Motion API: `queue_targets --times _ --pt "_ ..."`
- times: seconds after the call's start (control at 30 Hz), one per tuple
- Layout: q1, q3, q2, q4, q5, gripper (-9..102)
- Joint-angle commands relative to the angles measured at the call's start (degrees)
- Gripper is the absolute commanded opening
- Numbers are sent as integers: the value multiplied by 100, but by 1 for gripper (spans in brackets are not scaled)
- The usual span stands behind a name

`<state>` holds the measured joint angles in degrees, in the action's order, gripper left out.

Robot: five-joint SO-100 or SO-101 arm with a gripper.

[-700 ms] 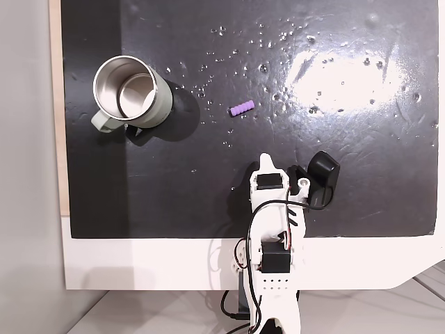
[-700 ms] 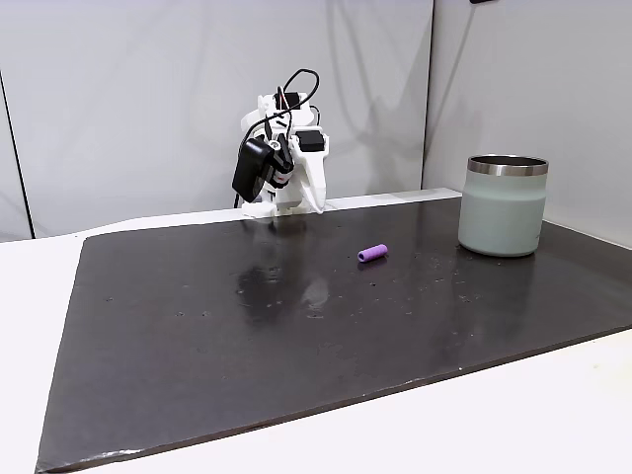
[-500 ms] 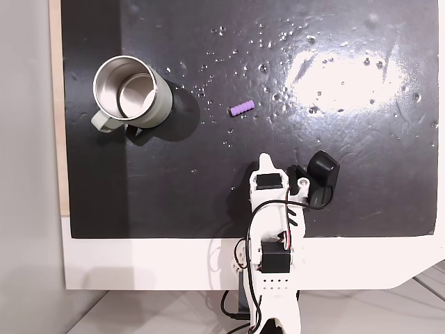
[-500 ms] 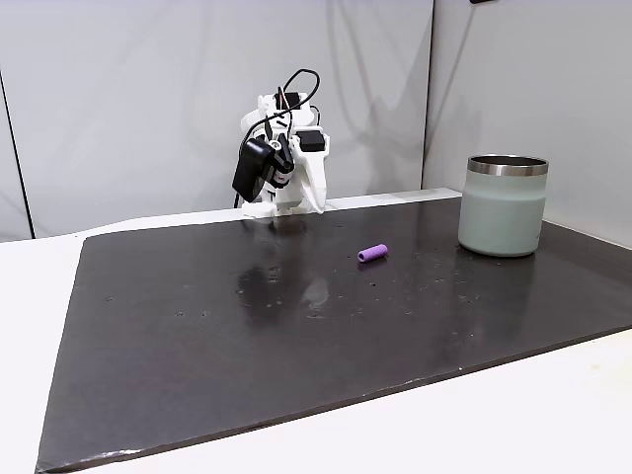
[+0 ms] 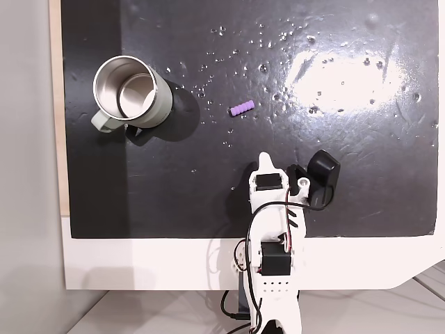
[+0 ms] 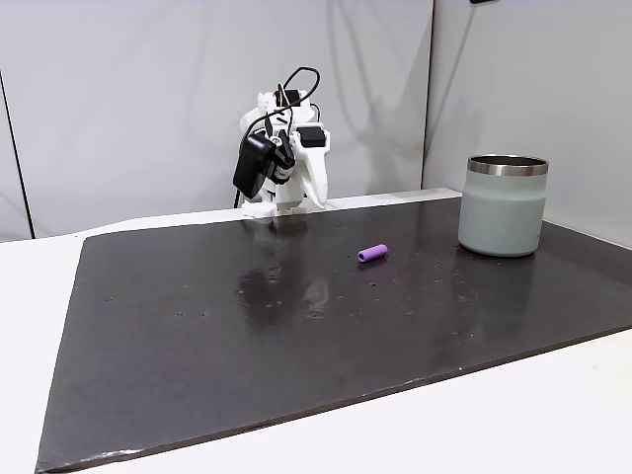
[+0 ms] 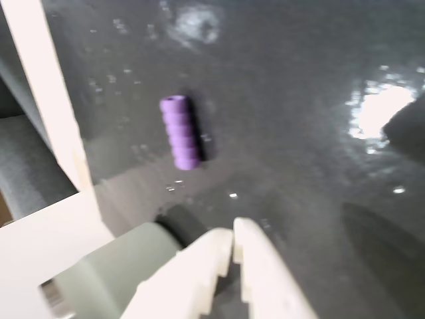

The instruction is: Grasp a pengrip and put it in the cup.

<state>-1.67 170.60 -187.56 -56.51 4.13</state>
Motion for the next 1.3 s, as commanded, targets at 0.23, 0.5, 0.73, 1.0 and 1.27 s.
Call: queue_targets --times 0.23,0.5,0.73,1.0,1.27 --pt "984 -3076 4368 475 -18 0" --pt "1494 -4860 7233 571 -527 0" --pt "1230 -5651 8411 765 -483 0" --pt "932 -6759 9633 677 -439 5" --pt "457 -7506 10160 193 -439 17"
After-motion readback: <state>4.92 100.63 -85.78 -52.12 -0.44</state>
